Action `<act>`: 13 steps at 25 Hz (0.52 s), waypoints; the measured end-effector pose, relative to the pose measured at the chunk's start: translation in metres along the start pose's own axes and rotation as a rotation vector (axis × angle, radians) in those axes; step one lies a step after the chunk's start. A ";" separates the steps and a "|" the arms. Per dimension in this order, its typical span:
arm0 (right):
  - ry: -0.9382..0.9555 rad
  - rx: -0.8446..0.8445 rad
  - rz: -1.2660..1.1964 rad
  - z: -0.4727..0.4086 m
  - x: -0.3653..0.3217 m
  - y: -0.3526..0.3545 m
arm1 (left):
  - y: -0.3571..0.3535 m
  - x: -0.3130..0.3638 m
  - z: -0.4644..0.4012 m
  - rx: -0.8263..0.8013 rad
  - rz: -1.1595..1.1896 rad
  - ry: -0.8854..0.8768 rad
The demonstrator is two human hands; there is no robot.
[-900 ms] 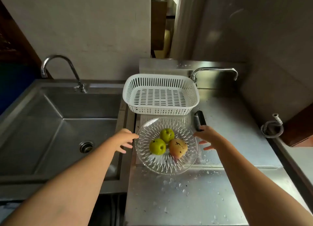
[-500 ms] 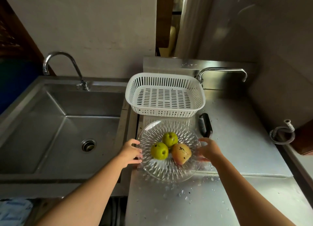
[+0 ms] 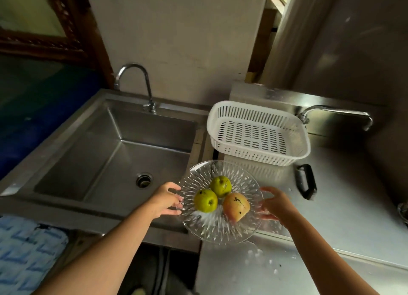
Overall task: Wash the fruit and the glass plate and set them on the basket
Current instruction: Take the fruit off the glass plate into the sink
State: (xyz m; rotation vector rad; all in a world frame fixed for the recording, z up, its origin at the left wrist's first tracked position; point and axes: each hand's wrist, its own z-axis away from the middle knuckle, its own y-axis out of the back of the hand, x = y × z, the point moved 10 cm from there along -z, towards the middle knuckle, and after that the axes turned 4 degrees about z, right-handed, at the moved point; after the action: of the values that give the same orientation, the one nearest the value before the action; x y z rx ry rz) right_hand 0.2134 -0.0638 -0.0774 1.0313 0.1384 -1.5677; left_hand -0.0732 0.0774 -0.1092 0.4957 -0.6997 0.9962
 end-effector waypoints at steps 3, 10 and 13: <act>0.035 -0.016 0.018 0.002 -0.035 -0.039 | 0.054 0.008 -0.001 0.021 0.022 -0.018; 0.021 0.002 -0.012 0.004 -0.119 -0.148 | 0.194 0.047 -0.014 0.022 -0.021 -0.049; 0.050 -0.009 -0.003 0.002 -0.151 -0.190 | 0.243 0.061 -0.021 0.047 -0.044 -0.055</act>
State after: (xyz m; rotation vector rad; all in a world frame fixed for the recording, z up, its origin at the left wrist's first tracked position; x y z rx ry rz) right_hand 0.0392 0.1035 -0.0599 1.0640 0.1814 -1.5437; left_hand -0.2599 0.2403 -0.0641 0.5792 -0.7127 0.9623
